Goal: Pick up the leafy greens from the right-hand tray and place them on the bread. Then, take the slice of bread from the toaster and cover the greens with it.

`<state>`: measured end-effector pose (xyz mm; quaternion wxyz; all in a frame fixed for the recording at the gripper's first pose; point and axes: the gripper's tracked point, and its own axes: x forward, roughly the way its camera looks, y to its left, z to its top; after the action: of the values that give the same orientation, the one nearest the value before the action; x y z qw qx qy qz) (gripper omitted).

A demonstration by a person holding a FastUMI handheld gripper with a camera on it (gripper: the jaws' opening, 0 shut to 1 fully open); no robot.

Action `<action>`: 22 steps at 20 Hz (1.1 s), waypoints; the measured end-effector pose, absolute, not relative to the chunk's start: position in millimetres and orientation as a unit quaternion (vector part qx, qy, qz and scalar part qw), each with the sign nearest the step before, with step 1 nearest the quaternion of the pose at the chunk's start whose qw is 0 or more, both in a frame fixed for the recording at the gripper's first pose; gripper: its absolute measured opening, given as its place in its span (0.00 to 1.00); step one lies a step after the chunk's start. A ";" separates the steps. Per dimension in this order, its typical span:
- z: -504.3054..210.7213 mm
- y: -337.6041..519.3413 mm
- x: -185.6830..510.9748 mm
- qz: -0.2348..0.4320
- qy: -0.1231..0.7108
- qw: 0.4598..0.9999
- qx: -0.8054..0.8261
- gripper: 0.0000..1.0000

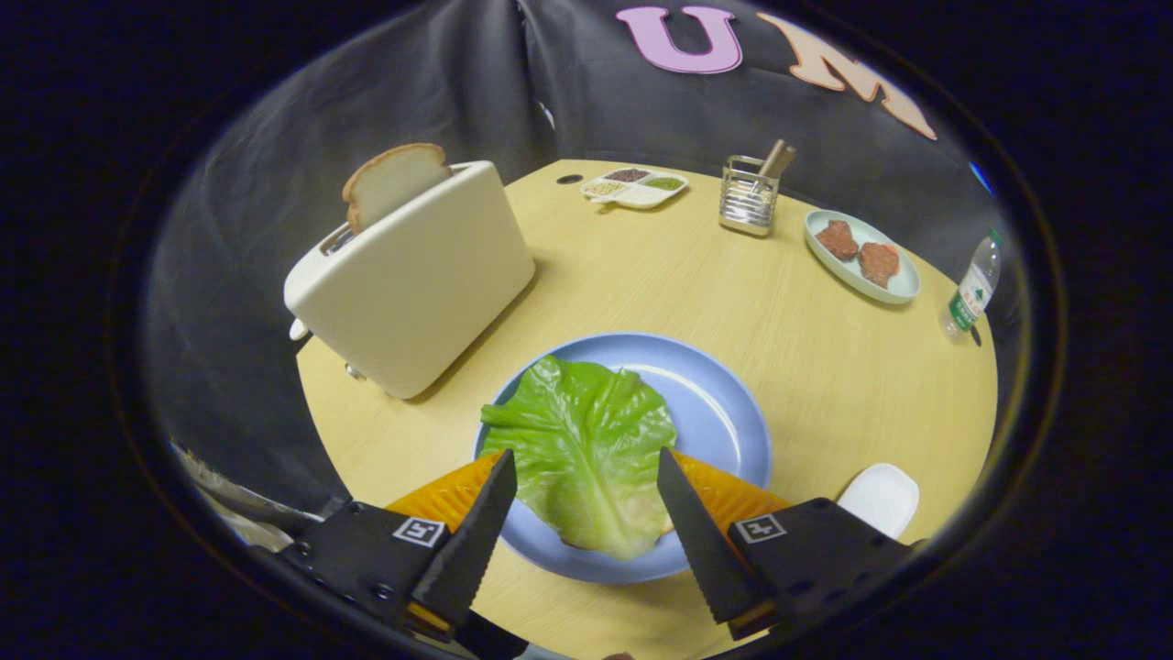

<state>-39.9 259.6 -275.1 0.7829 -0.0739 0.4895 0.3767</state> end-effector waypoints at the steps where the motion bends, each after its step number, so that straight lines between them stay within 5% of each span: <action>1: -267.9 260.9 -38.3 0.375 0.487 0.786 -0.069 0.98; 22: -122.7 415.8 -14.7 0.411 0.419 0.809 0.023 0.98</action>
<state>-14.7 415.8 -122.7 0.8094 0.0230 0.4192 0.4106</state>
